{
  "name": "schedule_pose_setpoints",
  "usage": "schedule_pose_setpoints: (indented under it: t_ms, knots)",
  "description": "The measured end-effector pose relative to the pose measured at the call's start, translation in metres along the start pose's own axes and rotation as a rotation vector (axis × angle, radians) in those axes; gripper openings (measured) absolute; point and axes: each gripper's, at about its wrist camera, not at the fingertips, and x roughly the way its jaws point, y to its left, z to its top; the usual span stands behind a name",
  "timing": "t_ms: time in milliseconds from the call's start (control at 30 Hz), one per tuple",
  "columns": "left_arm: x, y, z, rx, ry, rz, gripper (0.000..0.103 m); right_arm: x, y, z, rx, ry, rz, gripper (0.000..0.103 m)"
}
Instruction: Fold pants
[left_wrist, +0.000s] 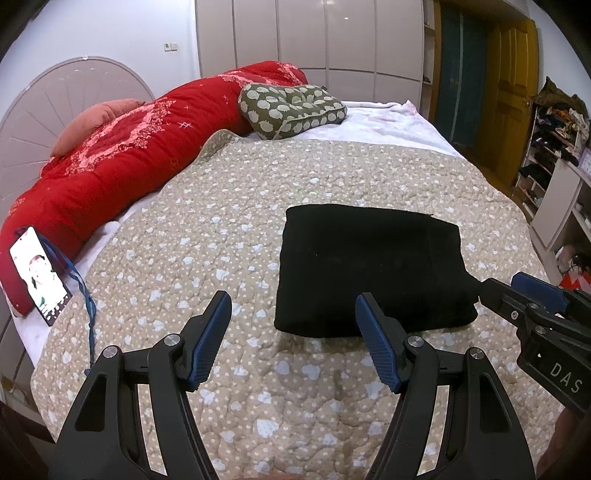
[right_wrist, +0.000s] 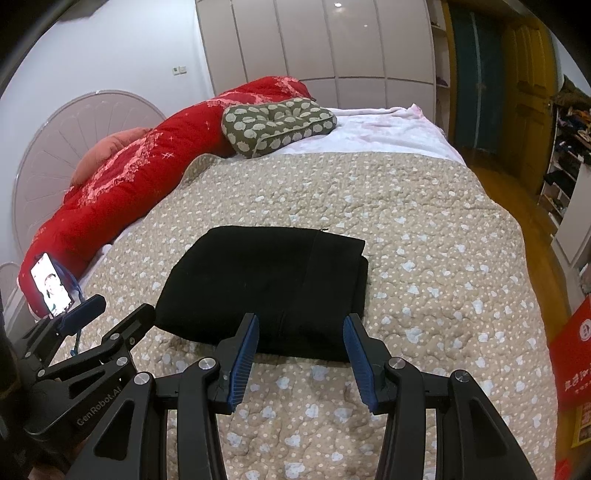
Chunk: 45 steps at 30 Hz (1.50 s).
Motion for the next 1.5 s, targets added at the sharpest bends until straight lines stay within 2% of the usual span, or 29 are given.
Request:
schedule_pose_setpoints:
  t_ms: [1500]
  knots:
    - [0.012, -0.009, -0.006, 0.008, 0.037, -0.026, 0.07, 0.01, -0.014, -0.011, 0.031, 0.033, -0.01, 0.046]
